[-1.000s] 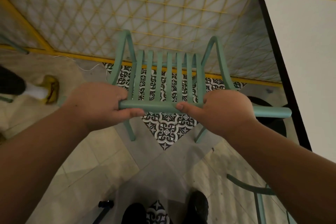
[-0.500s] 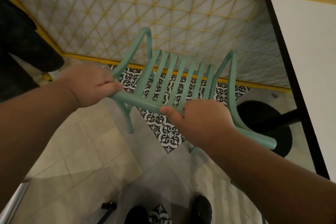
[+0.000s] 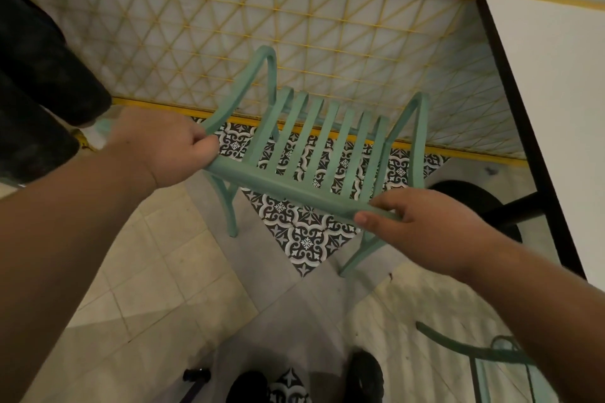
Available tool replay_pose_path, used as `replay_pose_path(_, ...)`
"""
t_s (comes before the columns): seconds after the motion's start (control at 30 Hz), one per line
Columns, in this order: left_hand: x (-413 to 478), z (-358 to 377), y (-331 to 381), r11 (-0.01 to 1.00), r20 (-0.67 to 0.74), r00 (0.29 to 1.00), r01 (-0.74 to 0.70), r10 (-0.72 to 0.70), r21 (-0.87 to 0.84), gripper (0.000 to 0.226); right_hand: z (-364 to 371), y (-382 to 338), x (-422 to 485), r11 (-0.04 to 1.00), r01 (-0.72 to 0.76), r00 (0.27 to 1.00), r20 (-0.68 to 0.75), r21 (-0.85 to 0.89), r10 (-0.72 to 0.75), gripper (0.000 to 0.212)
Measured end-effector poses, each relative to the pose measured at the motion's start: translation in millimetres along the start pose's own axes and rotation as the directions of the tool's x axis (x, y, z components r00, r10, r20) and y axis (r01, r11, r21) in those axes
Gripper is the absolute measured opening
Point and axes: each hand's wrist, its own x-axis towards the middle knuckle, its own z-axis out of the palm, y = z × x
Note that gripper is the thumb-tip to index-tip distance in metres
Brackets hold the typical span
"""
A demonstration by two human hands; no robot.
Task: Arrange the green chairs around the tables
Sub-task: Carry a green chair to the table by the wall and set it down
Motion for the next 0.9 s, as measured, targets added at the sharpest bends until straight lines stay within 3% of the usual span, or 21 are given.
replay_pose_path(0.1, -7.0, -4.5, 25.9, 0.967, 0.022, 0.967, 0.254, -0.253, -0.004, 0.058, -9.5, 13.7, -2.8, 0.998, -0.021, 0.994, 0.104, 0.055, 0.015, 0.100)
replay_pose_path(0.2, -17.5, -9.6, 67.0, 0.887, 0.105, 0.893, 0.447, -0.437, -0.118, 0.050, -12.0, 12.1, 2.5, 0.990, 0.016, 0.985, 0.166, 0.137, -0.039, 0.086)
replay_pose_path(0.33, -40.5, -12.9, 138.6, 0.898, 0.085, 0.952, 0.307, -0.295, -0.315, 0.068, -23.7, 20.6, 7.2, 0.957, 0.031, 0.981, 0.175, 0.289, -0.084, 0.052)
replay_pose_path(0.47, -46.3, -12.9, 182.5, 0.888, 0.043, 0.959, 0.275, -0.279, -0.369, 0.050, -31.1, 40.3, -0.6, 0.943, 0.010, 0.982, 0.173, 0.332, -0.072, 0.058)
replay_pose_path(0.57, -42.0, -11.7, 188.7, 0.886, 0.036, 0.947, 0.311, -0.318, -0.343, 0.051, -26.3, 45.4, -4.2, 0.941, 0.021, 0.978, 0.188, 0.339, -0.089, 0.046)
replay_pose_path(0.77, -34.5, -12.8, 186.0, 0.895, 0.069, 0.942, 0.334, -0.329, -0.295, 0.047, -26.6, 34.2, 0.0, 0.952, 0.024, 0.959, 0.262, 0.307, -0.108, 0.058)
replay_pose_path(0.9, -33.8, -12.9, 178.3, 0.900, 0.054, 0.947, 0.317, -0.315, -0.299, 0.046, -25.4, 28.4, -0.3, 0.951, 0.006, 0.957, 0.273, 0.308, -0.095, 0.050)
